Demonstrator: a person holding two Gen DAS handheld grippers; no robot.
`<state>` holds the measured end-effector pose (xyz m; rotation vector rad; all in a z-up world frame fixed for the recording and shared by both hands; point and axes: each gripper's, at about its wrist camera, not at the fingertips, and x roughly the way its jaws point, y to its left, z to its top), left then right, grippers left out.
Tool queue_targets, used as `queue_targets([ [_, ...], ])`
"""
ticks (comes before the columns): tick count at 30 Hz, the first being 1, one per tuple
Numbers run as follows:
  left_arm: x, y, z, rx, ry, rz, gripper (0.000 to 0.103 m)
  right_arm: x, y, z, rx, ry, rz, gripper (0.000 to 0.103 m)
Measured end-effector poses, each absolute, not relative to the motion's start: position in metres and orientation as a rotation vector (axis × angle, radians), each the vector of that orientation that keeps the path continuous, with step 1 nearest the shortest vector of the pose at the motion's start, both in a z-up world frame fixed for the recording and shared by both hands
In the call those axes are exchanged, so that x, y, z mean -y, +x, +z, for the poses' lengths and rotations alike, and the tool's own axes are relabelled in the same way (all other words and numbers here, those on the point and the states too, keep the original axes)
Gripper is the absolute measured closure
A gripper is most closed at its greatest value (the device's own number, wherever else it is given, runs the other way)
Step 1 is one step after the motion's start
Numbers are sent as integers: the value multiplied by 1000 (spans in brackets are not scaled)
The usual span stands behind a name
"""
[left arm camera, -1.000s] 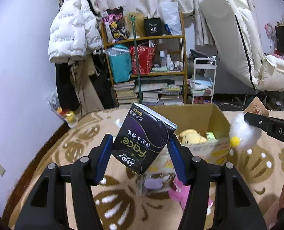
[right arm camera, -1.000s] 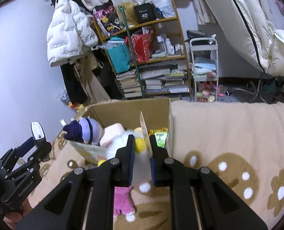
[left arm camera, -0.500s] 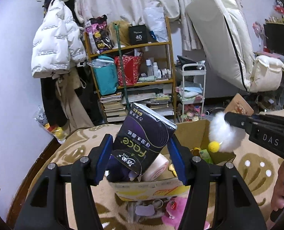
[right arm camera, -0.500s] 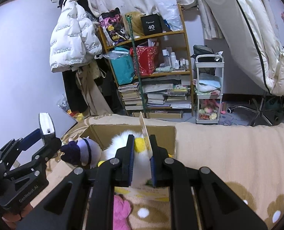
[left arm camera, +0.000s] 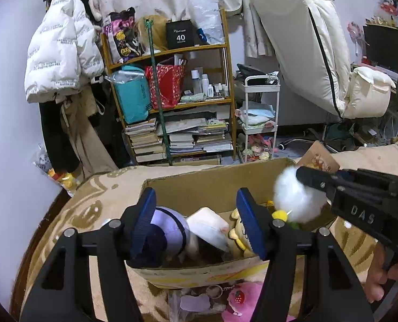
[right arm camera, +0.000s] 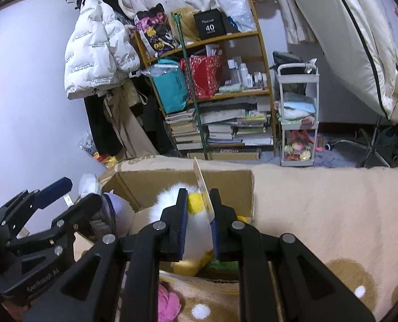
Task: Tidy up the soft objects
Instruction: 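Lift the chick plush and tissue pack and carry both over the box, then withdraw both tools toward the pink bear and clear keychain bag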
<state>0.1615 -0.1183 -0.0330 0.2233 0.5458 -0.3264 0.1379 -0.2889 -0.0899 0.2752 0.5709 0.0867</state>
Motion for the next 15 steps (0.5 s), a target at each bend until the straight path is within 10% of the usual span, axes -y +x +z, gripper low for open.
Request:
queue_targets([
  [10, 101, 156, -27, -552, 227, -275, 11, 286, 145, -102, -631, 281, 112, 81],
  [15, 83, 148, -21, -555, 191, -255, 5, 284, 139, -100, -623, 268, 114, 55],
])
